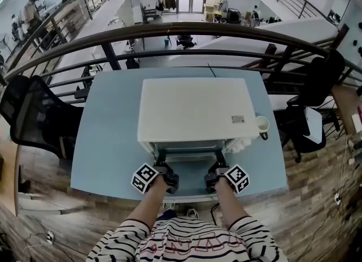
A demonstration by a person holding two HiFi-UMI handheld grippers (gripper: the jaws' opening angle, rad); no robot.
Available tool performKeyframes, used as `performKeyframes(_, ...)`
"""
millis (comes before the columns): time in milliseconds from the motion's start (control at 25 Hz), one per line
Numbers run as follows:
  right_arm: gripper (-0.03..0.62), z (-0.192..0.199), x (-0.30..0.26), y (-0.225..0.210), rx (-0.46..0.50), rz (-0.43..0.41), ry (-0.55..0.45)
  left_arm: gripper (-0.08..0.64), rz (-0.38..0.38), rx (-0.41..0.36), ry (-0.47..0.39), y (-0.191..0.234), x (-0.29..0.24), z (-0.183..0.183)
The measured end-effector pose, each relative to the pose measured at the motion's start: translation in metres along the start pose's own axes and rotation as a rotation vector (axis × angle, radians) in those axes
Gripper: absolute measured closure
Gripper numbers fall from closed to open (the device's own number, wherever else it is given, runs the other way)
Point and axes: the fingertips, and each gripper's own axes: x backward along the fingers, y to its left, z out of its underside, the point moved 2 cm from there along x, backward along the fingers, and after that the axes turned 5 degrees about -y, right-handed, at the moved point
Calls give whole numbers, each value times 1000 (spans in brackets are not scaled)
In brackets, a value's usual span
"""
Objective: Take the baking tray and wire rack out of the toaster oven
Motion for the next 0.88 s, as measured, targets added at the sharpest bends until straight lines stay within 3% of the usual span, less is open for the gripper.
performKeyframes(880, 535, 8, 111, -13, -49, -69, 123, 480, 42, 121, -94, 15, 118, 40)
